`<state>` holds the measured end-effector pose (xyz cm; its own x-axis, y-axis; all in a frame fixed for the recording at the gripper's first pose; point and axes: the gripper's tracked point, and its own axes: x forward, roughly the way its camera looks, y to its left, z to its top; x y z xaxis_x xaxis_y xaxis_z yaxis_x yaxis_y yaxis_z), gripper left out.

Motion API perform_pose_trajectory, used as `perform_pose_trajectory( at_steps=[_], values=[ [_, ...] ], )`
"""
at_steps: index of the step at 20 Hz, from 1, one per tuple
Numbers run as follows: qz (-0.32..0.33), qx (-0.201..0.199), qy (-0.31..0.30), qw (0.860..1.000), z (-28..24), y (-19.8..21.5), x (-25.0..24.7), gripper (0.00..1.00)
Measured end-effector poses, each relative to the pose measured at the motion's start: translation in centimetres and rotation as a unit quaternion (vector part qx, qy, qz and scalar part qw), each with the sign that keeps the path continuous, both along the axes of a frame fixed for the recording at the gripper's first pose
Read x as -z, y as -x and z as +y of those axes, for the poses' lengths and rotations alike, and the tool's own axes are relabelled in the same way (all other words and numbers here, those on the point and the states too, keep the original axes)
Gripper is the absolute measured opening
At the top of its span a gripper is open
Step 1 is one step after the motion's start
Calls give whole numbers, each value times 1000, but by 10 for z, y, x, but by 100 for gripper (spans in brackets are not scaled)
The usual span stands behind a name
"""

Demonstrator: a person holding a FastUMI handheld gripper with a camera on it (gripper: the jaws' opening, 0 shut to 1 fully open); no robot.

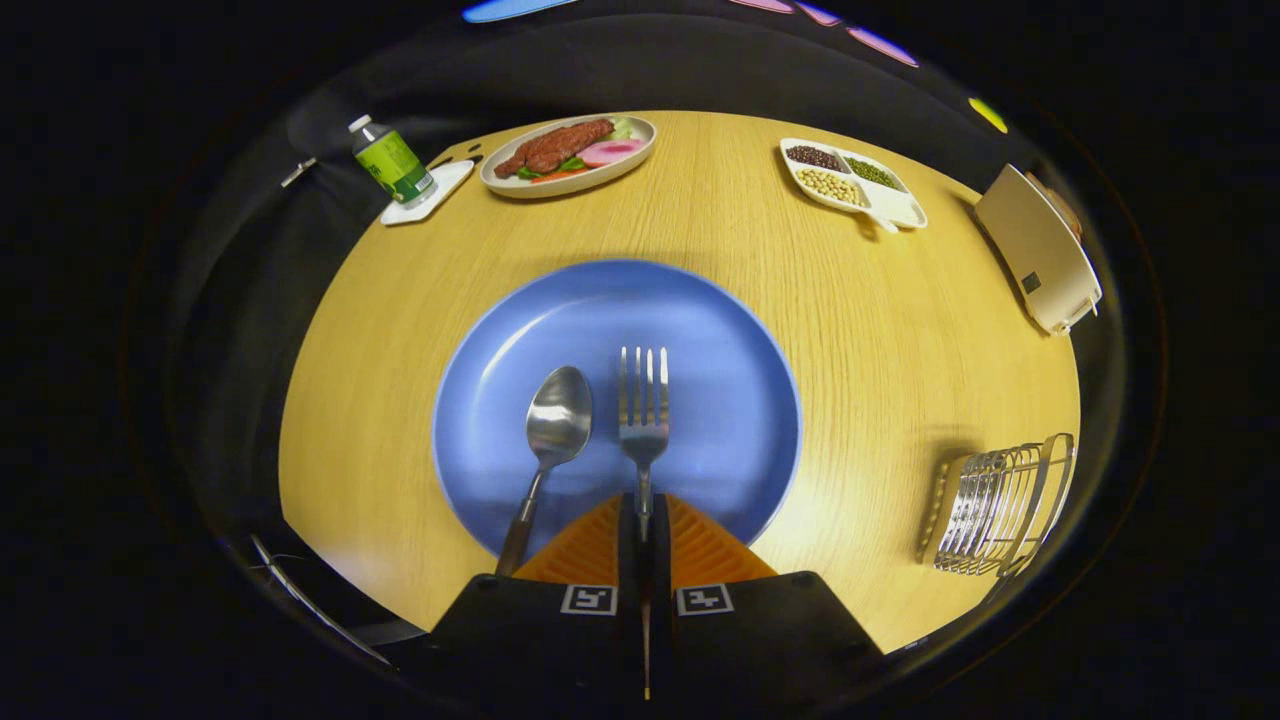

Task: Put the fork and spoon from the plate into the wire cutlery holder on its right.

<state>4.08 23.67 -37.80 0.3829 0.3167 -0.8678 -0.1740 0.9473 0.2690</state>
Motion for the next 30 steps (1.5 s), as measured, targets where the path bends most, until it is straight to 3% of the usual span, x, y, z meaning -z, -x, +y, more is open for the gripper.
perform_pose_trajectory(
  at_steps=[3, 7, 12, 19, 23, 30],
  values=[
    [-10, -5, -22, 1000, -20, 1, -31, 7],
    [-23, -39, -8, 999, -68, 14, -66, 7],
    [-25, -40, -19, 999, -130, 21, -105, 7],
    [48, -71, 36, 996, -229, 42, -104, 7],
    [124, -107, 58, 985, -256, 59, -87, 7],
    [233, -178, 120, 949, -275, 67, -55, 7]
  ],
)
